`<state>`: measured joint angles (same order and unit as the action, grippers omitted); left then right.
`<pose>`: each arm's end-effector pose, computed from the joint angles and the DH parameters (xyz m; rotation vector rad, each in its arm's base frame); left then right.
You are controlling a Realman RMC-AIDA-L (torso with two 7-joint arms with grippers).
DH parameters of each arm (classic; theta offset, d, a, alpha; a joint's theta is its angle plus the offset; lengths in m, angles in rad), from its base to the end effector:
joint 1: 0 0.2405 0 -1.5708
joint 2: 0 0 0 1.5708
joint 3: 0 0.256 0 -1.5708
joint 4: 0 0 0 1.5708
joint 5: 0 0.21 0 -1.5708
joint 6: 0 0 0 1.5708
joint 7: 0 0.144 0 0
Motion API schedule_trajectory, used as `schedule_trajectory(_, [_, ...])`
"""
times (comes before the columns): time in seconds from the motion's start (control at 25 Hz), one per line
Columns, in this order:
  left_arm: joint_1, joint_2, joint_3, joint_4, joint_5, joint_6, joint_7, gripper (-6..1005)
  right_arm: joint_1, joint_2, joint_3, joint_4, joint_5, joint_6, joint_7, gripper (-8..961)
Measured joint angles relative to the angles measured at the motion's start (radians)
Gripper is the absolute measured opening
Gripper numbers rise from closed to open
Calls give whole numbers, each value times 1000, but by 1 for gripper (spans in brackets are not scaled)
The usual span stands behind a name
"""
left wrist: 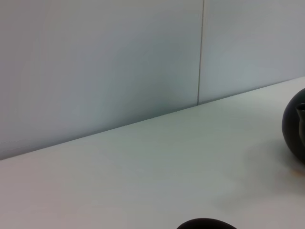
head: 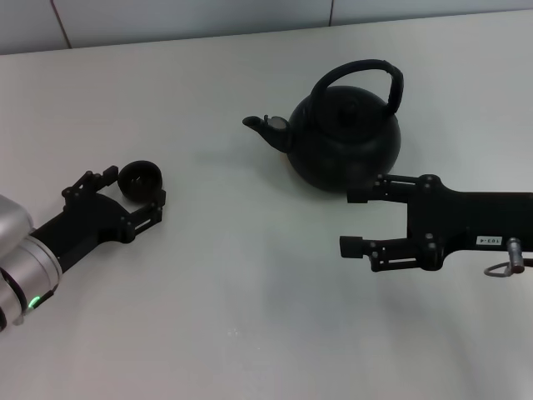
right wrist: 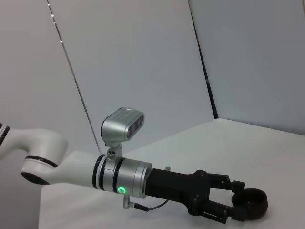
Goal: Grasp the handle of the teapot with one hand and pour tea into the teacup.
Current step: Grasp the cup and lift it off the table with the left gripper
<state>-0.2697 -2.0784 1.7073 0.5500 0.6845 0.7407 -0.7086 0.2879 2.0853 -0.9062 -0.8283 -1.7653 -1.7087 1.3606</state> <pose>-0.3081 0.3124 -0.0764 -2.2385 -0.5850 -0.4796 0.2697 0.2696 0.0106 -2.7687 0.5446 0.8592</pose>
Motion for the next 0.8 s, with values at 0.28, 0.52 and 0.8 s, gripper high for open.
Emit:
schedule_trajectory(0.28, [-14, 0, 0, -4, 0, -2, 0, 741, 2, -1, 1, 0, 0, 3, 0, 833])
schedule_trajectory(0.52, [-31, 0, 6, -4, 0, -38, -1, 734, 2, -1, 6, 0, 0, 3, 0, 833])
schedule_trajectory(0.8, [-37, 0, 8, -4, 0, -43, -1, 725, 2, -2, 7, 0, 0, 3, 0, 833])
